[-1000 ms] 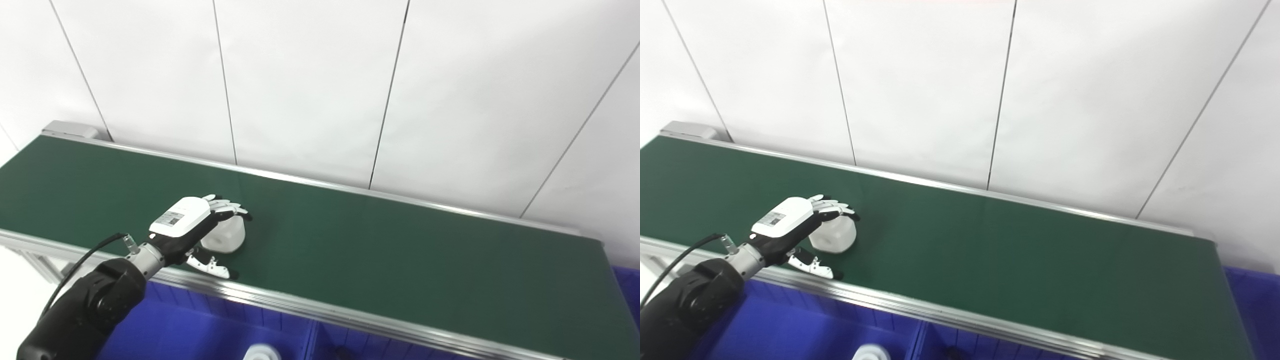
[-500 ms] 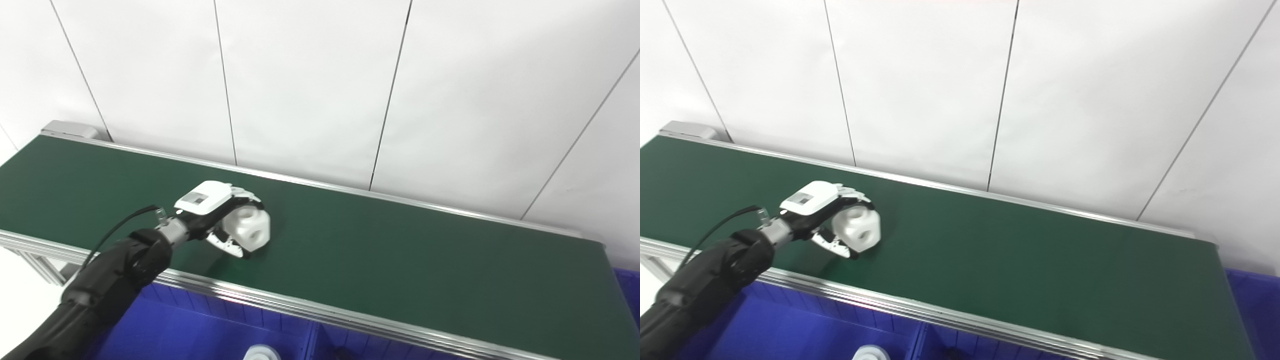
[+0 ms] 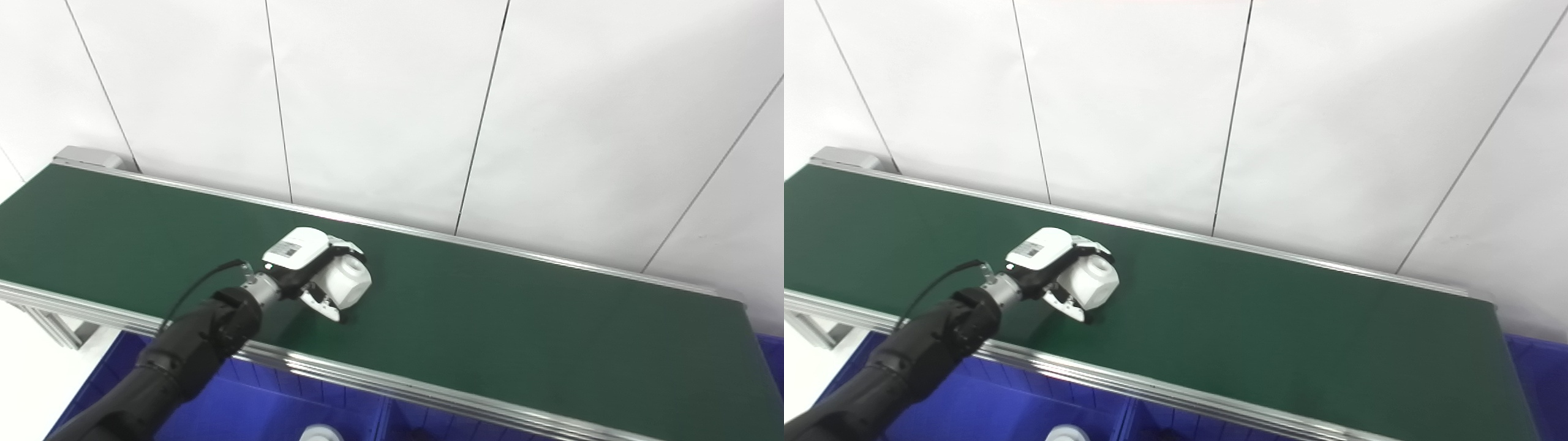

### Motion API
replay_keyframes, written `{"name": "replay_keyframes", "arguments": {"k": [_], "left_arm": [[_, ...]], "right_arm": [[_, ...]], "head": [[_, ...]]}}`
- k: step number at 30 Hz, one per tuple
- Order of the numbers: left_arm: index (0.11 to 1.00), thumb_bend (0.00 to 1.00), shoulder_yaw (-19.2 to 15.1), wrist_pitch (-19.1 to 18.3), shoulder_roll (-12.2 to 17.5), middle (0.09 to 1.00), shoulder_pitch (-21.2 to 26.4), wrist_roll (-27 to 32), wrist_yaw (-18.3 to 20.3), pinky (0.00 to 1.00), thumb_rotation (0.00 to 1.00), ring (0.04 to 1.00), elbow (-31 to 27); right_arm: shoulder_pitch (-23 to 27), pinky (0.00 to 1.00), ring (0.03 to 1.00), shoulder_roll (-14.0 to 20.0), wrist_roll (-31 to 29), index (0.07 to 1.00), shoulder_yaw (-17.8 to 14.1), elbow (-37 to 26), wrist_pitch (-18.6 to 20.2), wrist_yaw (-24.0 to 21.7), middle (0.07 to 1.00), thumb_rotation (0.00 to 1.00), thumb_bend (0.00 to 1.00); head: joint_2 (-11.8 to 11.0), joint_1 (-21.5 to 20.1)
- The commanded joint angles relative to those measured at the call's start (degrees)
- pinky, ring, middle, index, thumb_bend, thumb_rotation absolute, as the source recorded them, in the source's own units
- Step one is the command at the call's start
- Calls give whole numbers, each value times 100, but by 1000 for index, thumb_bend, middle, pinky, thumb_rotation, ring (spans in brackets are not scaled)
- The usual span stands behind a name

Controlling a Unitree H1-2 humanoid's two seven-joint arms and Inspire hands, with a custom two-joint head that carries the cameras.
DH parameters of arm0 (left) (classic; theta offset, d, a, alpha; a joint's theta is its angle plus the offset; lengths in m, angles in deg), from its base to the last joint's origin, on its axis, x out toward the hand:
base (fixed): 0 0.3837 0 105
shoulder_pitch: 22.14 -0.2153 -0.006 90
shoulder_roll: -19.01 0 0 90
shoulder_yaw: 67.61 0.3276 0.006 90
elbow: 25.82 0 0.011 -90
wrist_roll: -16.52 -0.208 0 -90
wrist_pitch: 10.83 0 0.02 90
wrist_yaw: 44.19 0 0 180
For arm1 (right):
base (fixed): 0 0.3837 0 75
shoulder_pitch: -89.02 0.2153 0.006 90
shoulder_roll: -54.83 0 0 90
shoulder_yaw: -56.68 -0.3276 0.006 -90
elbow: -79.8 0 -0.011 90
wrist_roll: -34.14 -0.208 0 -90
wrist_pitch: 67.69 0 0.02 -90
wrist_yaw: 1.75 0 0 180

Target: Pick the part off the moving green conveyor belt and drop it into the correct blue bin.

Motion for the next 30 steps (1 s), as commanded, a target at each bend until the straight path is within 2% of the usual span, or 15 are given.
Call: {"name": "replay_keyframes", "arguments": {"k": [1, 3, 4, 6, 8, 10, 15, 17, 19, 24, 30], "left_arm": [[704, 767, -65, -125, 35, 747, 136, 235, 194, 776, 219, 763, -117], [686, 760, -103, -136, -13, 736, 98, 422, 290, 756, 195, 750, -171], [683, 759, -135, -25, -64, 734, 84, 587, 301, 752, 191, 747, -135], [642, 733, -165, 217, -134, 683, 73, 816, 263, 700, 114, 693, -35], [519, 548, -180, 428, -182, 629, 67, 964, 203, 624, 68, 631, 52], [497, 511, -196, 577, -217, 604, 60, 1133, 182, 562, 58, 599, 98], [492, 500, -73, 636, -189, 565, 85, 1226, -26, 487, 59, 542, 62], [490, 501, 59, 636, -104, 530, 108, 870, -301, 481, 59, 505, -44], [490, 502, 108, 628, -47, 524, 114, 611, -421, 484, 59, 500, -161], [488, 506, 45, 582, 27, 511, 74, 424, -306, 486, 57, 493, -528], [488, 509, -31, 613, 128, 521, -17, 492, -193, 468, 52, 493, -1028]], "right_arm": [[-61, 1000, 1000, -25, 16, 1000, -8, -221, -287, -9, 1000, 1000, 560], [-77, 1000, 1000, -37, 38, 1000, -1, -263, -253, -9, 1000, 1000, 566], [-87, 1000, 1000, -49, 45, 1000, 3, -293, -238, -4, 1000, 1000, 567], [-100, 1000, 1000, -63, 46, 1000, 10, -322, -235, -2, 1000, 1000, 576], [-106, 1000, 1000, -66, 38, 1000, 15, -316, -270, -9, 1000, 1000, 605], [-108, 1000, 1000, -71, 39, 1000, 15, -325, -275, -9, 1000, 1000, 632], [-130, 1000, 1000, -65, 33, 1000, 25, -383, -204, -30, 1000, 1000, 678], [-132, 1000, 999, -55, 98, 1000, 25, -393, -190, -23, 1000, 1000, 707], [-132, 1000, 998, -66, 126, 1000, 24, -404, -187, -10, 1000, 1000, 713], [-153, 1000, 994, -79, 212, 1000, 18, -496, -103, 23, 1000, 1000, 731], [-147, 1000, 994, -59, 141, 1000, 23, -487, -139, -5, 1000, 1000, 737]], "head": [[7, 2], [15, -15], [31, -29], [47, -40], [54, -56], [59, -67], [82, -82], [94, -85], [102, -89], [117, -94], [190, -60]]}}
